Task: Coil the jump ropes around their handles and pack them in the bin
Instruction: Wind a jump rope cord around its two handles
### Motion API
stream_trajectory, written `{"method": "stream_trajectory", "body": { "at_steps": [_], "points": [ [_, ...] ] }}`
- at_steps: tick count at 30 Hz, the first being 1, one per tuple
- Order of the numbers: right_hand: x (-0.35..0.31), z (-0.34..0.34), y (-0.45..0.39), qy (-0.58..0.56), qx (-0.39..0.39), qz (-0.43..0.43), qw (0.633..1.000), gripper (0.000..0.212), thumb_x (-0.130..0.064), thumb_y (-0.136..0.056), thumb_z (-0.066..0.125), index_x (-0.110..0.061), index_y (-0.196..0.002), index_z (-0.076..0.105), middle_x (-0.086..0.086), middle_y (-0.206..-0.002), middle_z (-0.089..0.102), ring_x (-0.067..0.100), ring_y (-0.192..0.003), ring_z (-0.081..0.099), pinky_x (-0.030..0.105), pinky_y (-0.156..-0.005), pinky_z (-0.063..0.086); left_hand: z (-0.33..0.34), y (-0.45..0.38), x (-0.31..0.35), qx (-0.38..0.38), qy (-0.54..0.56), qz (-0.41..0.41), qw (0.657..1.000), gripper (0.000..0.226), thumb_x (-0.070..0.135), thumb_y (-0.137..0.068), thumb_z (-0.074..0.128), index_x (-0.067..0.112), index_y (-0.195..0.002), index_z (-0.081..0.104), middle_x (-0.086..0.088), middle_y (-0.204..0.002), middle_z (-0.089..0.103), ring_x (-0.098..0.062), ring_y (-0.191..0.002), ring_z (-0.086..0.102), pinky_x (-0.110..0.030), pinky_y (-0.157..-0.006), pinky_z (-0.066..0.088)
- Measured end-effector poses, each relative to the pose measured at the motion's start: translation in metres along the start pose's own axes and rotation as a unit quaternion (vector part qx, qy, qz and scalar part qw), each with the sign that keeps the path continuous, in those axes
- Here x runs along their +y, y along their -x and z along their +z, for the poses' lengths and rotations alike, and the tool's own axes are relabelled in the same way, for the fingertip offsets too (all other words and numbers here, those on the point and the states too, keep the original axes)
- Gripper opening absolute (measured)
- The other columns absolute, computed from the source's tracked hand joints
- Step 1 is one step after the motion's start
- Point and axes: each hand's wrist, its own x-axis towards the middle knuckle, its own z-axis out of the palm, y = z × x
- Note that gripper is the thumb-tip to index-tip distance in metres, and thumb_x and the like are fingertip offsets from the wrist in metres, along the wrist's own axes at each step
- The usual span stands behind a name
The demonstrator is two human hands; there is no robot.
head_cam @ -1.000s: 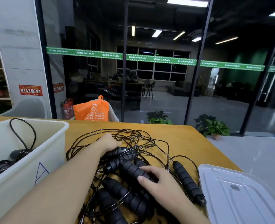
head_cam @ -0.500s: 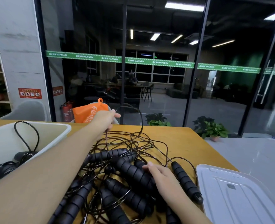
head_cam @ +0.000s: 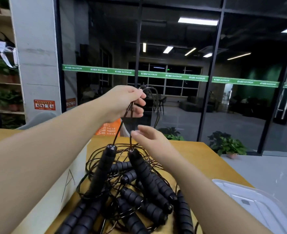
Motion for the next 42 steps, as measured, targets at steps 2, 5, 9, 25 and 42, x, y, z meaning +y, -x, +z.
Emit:
{"method": "stream_trajectory", "body": {
  "at_steps": [2, 5, 9, 25, 42],
  "points": [
    [-0.020, 0.005, -0.003, -0.005, -0.043, -0.018, 0.999, 0.036, -0.046, -0.092, 0.058, -0.031, -0.125, 0.054, -0.008, -0.129, 0.060, 0.006, -0.111, 0.057, 0.026, -0.096, 0.044, 0.005, 0.002, 0.014, -0.005, 0.036, 0.004, 0.999, 0.019, 0.019, -0.101, 0.044, 0.005, -0.100, 0.057, -0.010, -0.088, 0.061, -0.012, -0.057, 0.062, -0.030, -0.062, 0.057],
    [-0.041, 0.015, -0.006, -0.068, -0.031, -0.042, 0.996, 0.018, -0.034, -0.098, 0.053, -0.020, -0.098, 0.066, 0.001, -0.097, 0.073, 0.018, -0.098, 0.068, 0.031, -0.091, 0.051, 0.015, 0.002, 0.035, 0.001, 0.100, 0.003, 0.995, 0.016, 0.015, -0.101, 0.044, 0.003, -0.096, 0.054, -0.009, -0.081, 0.063, -0.013, -0.051, 0.061, -0.030, -0.059, 0.058],
    [-0.044, 0.003, -0.008, -0.173, 0.041, -0.009, 0.984, 0.031, -0.027, -0.103, 0.042, -0.014, -0.077, 0.053, -0.003, -0.046, 0.048, 0.021, -0.062, 0.067, 0.034, -0.072, 0.052, 0.012, -0.002, 0.054, 0.051, 0.114, 0.003, 0.992, 0.013, 0.013, -0.098, 0.048, 0.006, -0.089, 0.054, -0.001, -0.068, 0.050, -0.009, -0.045, 0.049, -0.028, -0.055, 0.055],
    [0.052, -0.081, 0.017, -0.302, 0.282, 0.227, 0.882, 0.022, -0.030, -0.100, 0.051, -0.012, -0.108, 0.063, 0.007, -0.063, 0.066, 0.022, -0.067, 0.057, 0.032, -0.065, 0.047, -0.039, -0.007, 0.047, 0.148, 0.071, -0.104, 0.981, 0.032, 0.033, -0.104, 0.033, 0.011, -0.091, 0.052, 0.006, -0.047, 0.031, -0.005, -0.031, 0.030, -0.014, -0.037, 0.038],
    [0.009, -0.014, -0.010, -0.243, 0.031, 0.046, 0.968, 0.037, -0.018, -0.102, 0.044, -0.017, -0.139, 0.041, -0.012, -0.045, 0.042, 0.001, -0.037, 0.036, 0.016, -0.043, 0.036, 0.002, 0.032, 0.048, -0.239, -0.027, -0.011, 0.971, 0.032, 0.038, -0.101, 0.029, 0.020, -0.107, 0.056, 0.005, -0.058, 0.030, -0.005, -0.042, 0.022, -0.019, -0.039, 0.020]
  ]
}}
